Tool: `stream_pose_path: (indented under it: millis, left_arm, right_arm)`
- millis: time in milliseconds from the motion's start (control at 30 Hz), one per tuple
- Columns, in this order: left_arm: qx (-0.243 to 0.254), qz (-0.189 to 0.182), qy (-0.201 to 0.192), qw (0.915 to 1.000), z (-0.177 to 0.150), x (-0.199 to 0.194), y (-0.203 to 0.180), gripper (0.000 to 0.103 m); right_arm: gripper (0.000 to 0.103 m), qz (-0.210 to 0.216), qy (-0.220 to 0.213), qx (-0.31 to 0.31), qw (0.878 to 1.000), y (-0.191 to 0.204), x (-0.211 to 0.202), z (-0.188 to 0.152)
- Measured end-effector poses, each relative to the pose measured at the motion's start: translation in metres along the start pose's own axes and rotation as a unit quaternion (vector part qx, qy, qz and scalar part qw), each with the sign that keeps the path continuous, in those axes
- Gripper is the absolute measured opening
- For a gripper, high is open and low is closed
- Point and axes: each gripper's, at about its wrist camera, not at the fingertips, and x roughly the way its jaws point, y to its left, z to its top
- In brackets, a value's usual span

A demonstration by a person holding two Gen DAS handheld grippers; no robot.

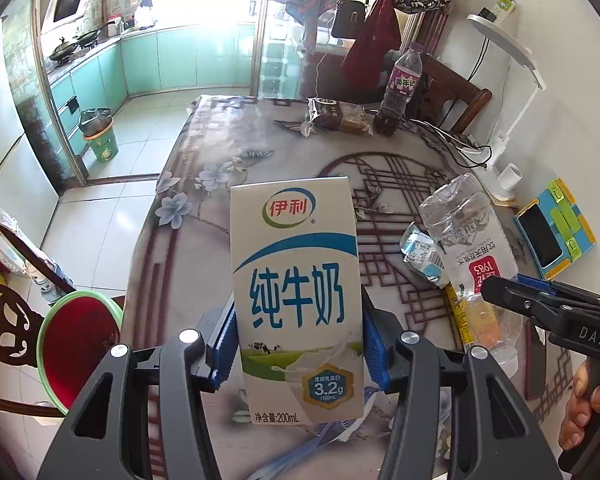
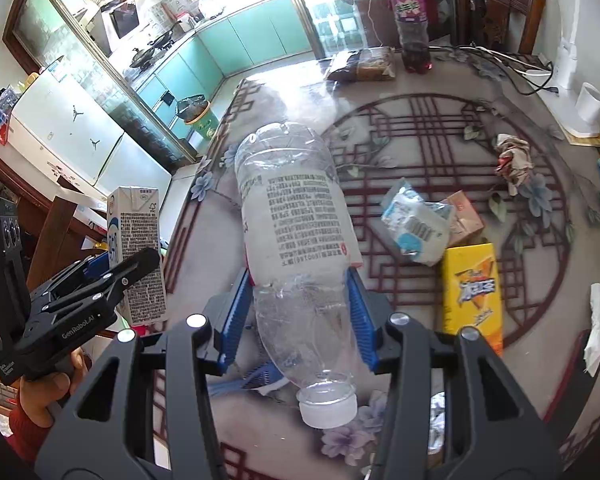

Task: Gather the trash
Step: 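Lift and carry the milk carton and plastic bottle with both tools toward the bin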

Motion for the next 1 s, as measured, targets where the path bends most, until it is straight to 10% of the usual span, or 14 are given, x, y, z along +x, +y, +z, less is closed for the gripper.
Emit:
stream_pose_path:
  millis: [1000]
  left_arm:
    - [-0.027,0.022,0.016,0.9993,-0.009,-0.006,0.107,0.05]
  right_arm:
    - [0.046,0.036,0.023,-0.023,0.999,0.1,0.054,0.002]
